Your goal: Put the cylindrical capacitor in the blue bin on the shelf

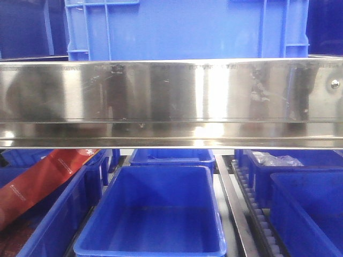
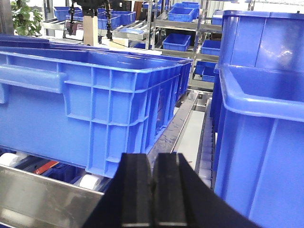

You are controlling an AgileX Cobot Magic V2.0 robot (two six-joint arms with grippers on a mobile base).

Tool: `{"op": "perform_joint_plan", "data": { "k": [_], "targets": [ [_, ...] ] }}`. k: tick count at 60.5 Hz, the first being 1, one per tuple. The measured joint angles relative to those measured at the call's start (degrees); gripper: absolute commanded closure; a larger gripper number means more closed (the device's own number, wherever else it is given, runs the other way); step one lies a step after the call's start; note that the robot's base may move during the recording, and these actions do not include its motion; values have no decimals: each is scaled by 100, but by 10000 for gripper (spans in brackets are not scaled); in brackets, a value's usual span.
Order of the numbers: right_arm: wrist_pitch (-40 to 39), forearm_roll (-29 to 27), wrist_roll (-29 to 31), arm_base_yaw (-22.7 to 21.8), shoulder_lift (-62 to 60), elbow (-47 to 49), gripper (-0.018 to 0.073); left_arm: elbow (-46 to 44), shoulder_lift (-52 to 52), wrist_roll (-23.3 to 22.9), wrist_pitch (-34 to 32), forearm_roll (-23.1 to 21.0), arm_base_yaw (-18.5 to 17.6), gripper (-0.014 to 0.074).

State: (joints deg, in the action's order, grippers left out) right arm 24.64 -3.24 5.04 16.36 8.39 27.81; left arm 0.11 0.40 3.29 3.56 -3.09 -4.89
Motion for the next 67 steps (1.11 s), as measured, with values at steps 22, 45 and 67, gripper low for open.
{"op": "perform_joint_plan", "data": {
  "k": [22,45,67],
  "targets": [
    [-94,0,0,-123,0,0,641,0,0,10,0,0,0,708],
    [-1247,-151,0,-1605,-549,-1400,641,0,0,10,-9,0,0,708],
    [-1852,-334,0,-1664,-813,-2775,641,0,-14,10,-33,0,0,708]
  ]
}}
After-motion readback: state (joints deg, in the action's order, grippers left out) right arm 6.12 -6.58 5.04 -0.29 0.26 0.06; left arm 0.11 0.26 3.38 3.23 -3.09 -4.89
